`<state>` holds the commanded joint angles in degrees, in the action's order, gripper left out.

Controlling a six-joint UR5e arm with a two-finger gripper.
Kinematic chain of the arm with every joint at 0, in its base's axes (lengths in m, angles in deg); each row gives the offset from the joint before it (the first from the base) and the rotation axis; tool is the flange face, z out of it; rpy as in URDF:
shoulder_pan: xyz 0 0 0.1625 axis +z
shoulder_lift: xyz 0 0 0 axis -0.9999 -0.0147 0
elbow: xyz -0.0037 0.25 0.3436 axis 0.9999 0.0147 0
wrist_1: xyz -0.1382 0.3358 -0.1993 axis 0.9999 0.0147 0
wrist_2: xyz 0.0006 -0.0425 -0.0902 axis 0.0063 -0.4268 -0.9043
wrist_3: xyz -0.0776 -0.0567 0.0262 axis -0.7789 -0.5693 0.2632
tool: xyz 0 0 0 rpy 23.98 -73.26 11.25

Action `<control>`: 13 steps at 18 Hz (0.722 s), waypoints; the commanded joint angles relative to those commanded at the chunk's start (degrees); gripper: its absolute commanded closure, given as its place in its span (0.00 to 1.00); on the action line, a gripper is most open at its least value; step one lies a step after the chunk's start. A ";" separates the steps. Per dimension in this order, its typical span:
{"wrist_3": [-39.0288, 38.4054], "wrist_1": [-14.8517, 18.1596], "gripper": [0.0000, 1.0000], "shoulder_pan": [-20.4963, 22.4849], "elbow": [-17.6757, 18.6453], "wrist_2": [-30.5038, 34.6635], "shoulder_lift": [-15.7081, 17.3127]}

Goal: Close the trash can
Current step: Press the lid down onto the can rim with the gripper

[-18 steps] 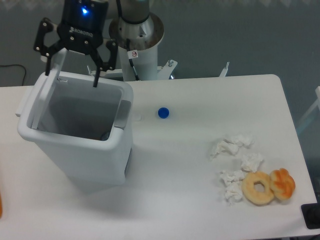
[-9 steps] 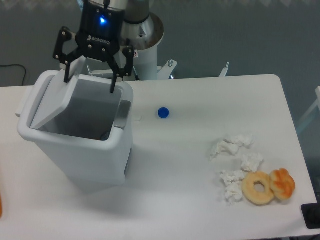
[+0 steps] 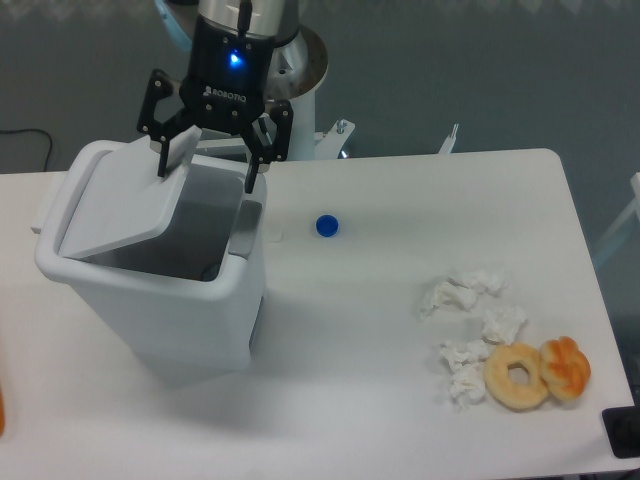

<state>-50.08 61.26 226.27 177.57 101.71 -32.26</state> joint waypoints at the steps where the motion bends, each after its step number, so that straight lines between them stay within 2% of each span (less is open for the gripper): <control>1: 0.00 0.00 0.00 0.00 0.09 0.00 -0.26; 7: 0.26 -0.18 0.00 0.17 0.35 1.67 -2.37; 13: 2.55 -0.53 0.00 2.28 0.88 1.76 -3.60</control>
<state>-47.54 60.73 228.55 178.45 103.47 -35.87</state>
